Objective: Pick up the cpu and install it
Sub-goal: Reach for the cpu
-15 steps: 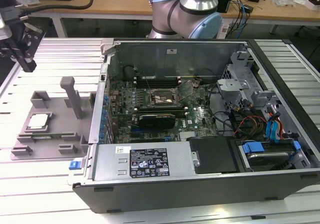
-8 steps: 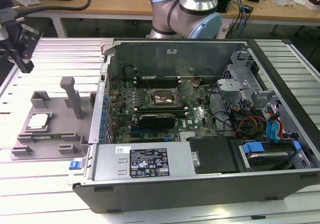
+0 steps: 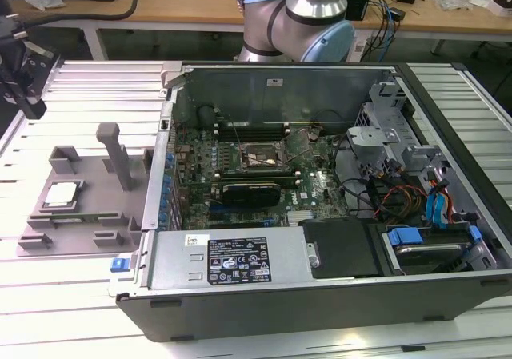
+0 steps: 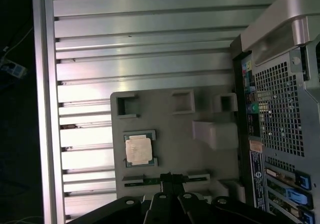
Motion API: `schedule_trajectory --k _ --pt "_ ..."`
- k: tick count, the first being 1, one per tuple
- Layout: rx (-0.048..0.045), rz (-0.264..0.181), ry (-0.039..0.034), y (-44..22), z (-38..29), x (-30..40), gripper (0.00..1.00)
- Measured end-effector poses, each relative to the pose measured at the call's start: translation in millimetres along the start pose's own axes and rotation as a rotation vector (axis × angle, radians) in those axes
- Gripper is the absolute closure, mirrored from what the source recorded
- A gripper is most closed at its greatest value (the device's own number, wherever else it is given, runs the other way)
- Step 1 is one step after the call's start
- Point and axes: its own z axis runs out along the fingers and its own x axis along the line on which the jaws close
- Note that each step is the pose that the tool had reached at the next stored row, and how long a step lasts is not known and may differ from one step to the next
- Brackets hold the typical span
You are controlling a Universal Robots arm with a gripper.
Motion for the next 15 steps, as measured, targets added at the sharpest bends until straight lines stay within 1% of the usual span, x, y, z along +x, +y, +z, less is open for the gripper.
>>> schedule_trajectory --k 1,5,9,11,14,15 --pt "0.0 0.0 -0.0001 -0.1 0.1 0.7 0.89" --pt "-0.0001 0.0 -0.0007 -0.8 1.8 10.3 0.89" --pt "0.0 0.0 -0.001 -1.3 3.1 14.9 0.89" --pt "-0.0002 0.0 -0.0013 -1.7 5.7 17.4 0.89" --pt "-0.0001 0.0 -0.0016 -2.1 12.2 17.8 0.89" --pt "-0.0001 0.0 -0.0015 -2.4 18.2 17.9 0.89"
